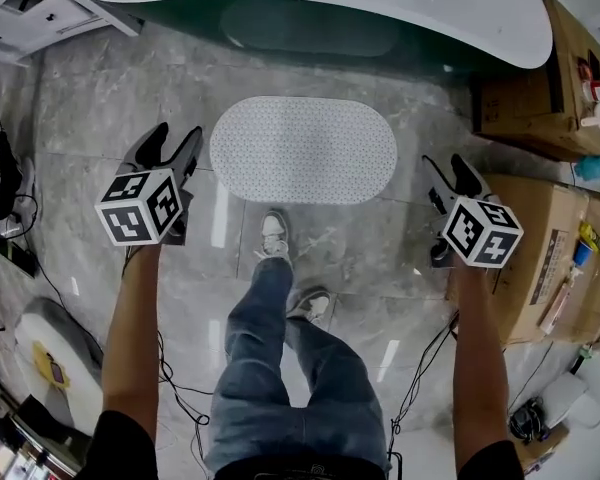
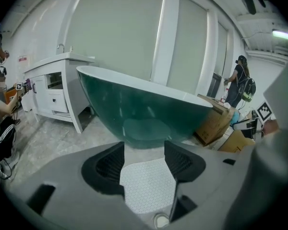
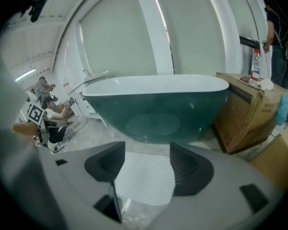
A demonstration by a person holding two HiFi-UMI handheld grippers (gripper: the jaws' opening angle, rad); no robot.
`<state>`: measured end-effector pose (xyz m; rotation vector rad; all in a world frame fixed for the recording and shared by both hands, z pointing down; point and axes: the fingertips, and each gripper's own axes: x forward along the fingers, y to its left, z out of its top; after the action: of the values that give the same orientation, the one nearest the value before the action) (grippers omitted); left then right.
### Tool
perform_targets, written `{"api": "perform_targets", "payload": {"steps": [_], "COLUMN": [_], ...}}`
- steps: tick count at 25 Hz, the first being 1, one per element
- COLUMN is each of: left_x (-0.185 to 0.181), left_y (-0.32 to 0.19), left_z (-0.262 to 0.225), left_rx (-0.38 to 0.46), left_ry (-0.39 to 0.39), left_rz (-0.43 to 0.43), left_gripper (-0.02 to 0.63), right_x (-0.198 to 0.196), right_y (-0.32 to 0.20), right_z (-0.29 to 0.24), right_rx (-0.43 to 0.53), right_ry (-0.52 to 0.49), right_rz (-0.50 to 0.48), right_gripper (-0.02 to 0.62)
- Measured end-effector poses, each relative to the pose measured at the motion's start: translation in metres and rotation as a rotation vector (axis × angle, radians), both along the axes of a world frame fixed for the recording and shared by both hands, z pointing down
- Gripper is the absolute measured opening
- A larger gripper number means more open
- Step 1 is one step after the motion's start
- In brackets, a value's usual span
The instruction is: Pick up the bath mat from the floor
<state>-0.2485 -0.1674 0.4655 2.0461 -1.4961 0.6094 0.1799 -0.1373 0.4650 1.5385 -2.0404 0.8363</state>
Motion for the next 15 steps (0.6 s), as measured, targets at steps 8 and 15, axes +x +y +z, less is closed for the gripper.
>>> {"api": "perform_targets", "payload": {"steps": [8, 15], "left_x": [0.003, -0.002], "left_y": [0.018, 0.017], "left_z": [0.086, 0.161], "left_rx": [-0.035, -0.044], "left_ry": [-0.026, -0.049], "left_rz": [0.014, 0.032], "left_gripper": [0.284, 0.298], "right_x": [0.017, 0.021], "right_y": [0.007, 0.008], "right_z": [0.079, 0.165], "right_rx": [-0.001, -0.002], "right_ry": [0.015, 0.020], "right_rz": [-0.042, -0.029], "right_gripper": [0.307, 0.319]}}
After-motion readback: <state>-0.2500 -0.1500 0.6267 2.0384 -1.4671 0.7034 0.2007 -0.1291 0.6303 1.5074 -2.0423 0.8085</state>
